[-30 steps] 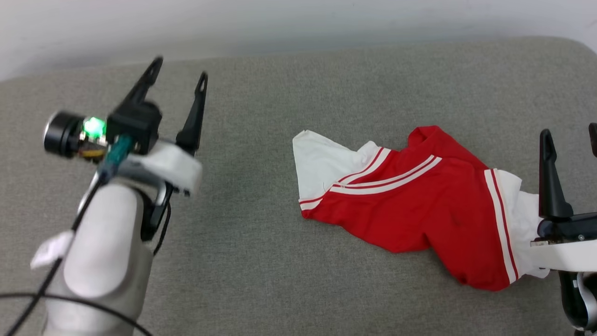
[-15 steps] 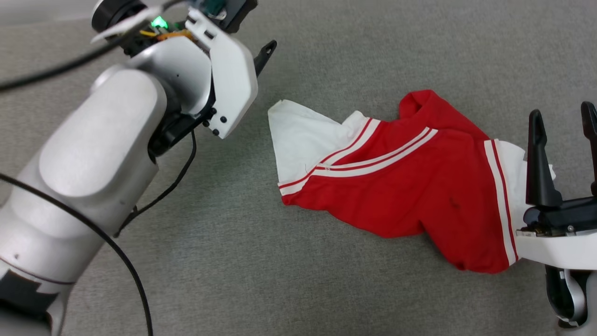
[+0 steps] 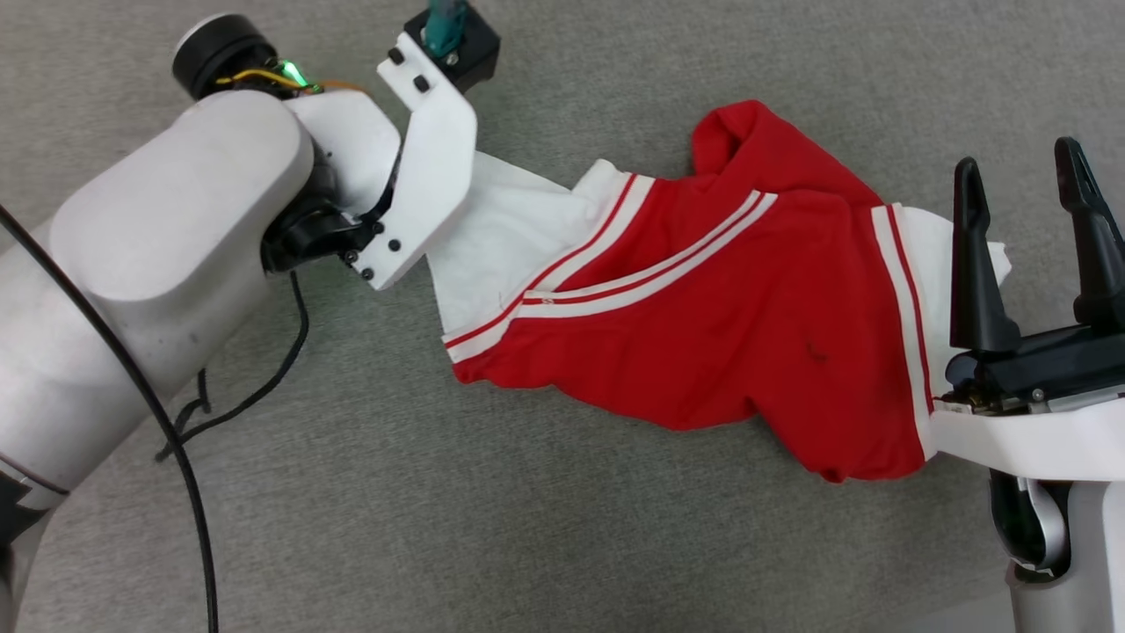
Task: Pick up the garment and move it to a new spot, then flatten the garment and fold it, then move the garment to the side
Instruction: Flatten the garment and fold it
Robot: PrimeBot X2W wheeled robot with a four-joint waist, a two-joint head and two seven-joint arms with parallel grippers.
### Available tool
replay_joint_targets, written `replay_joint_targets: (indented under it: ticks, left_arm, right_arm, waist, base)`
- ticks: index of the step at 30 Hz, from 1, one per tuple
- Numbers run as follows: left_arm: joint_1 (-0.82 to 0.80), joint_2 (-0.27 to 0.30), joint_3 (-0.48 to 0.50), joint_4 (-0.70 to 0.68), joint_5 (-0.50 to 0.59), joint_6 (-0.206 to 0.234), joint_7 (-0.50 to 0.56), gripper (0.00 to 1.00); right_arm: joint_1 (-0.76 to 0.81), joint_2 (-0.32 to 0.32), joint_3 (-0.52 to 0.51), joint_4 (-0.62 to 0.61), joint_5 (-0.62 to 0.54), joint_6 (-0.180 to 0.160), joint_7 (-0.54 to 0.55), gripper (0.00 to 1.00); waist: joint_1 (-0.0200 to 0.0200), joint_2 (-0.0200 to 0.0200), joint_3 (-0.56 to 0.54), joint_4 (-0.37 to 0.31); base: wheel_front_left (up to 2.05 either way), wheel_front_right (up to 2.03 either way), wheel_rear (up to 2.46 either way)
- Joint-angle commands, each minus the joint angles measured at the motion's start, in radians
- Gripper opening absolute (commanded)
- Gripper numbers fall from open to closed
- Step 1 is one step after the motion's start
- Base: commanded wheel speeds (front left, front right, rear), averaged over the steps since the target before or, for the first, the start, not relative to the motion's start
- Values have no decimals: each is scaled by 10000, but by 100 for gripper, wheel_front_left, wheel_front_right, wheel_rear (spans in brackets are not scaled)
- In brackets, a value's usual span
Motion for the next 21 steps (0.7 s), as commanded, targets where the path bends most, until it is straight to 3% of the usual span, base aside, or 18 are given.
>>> replay_joint_targets:
  ticks: [1,5,6,7,14,21]
  left_arm:
    - [-83,42,-186,64,-233,9,109,100]
    - [78,232,-921,52,-568,4,676,100]
    - [134,259,-986,42,-658,-2,655,59]
    - [199,272,-1058,19,-714,-2,709,2]
    - [154,271,-1080,-76,-740,0,-270,0]
    - [536,565,-1061,-62,-1198,6,-1698,0]
  right_arm:
    - [-146,101,23,3,-49,-7,-18,100]
    - [-202,161,7,50,-73,-7,-19,100]
    - [-236,176,15,66,-81,-7,-19,100]
    - [-256,192,20,82,-85,-7,-19,100]
    - [-84,93,-85,220,-154,-7,-19,100]
    - [526,-154,-352,497,-146,-7,-19,100]
  waist:
    - [-1,0,211,-245]
    - [-1,0,280,-346]
    - [-1,0,289,-363]
    - [-1,0,288,-366]
    - [-1,0,-260,-11]
    - [-1,0,-1557,893]
  base:
    - [0,0,0]
    - [0,0,0]
    - [0,0,0]
    - [0,0,0]
    - [0,0,0]
    - [0,0,0]
